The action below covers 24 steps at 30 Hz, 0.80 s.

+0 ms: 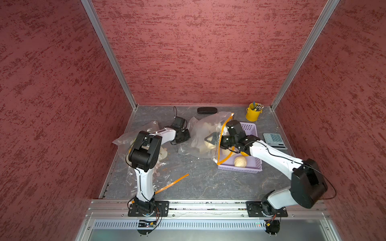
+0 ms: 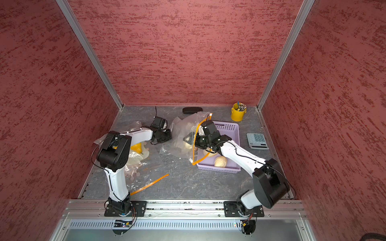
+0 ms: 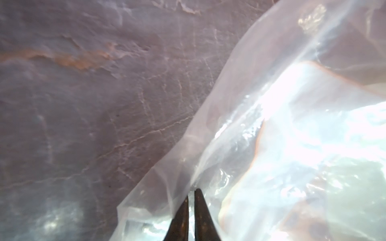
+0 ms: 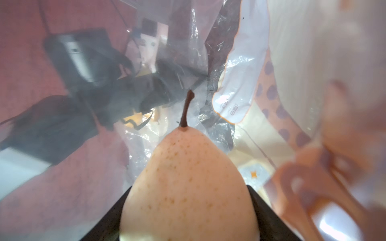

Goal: Open the zip-top bag and take out the pear
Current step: Pick up the pear from the zipper food storage bag, then place the pear in the basket.

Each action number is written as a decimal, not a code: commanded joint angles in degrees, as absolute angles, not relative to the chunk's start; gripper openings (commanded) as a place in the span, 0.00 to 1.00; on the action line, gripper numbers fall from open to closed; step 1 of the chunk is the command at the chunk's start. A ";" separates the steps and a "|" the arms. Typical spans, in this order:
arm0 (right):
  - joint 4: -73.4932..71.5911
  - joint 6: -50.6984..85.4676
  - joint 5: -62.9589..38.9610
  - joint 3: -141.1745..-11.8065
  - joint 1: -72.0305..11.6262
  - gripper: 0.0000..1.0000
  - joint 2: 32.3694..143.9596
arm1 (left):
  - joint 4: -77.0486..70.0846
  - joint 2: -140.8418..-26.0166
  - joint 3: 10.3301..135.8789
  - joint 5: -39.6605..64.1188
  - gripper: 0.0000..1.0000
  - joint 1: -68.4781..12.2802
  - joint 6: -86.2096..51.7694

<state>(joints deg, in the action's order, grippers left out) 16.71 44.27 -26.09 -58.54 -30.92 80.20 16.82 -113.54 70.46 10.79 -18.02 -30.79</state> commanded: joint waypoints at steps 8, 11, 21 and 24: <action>36.87 35.78 -31.99 -58.15 -18.94 0.62 62.93 | 18.38 -115.47 70.05 9.81 0.08 -14.11 -31.20; 41.25 32.93 -32.99 -58.00 -15.14 0.62 61.28 | 17.83 -115.04 69.70 10.19 0.08 -12.03 -31.51; 46.52 26.57 -23.87 -59.63 -3.69 0.65 64.09 | 19.68 -115.53 74.36 9.49 0.08 -8.44 -30.90; 43.22 26.54 -21.60 -58.17 -3.27 0.66 68.29 | 19.42 -114.38 75.26 8.71 0.08 -9.20 -30.19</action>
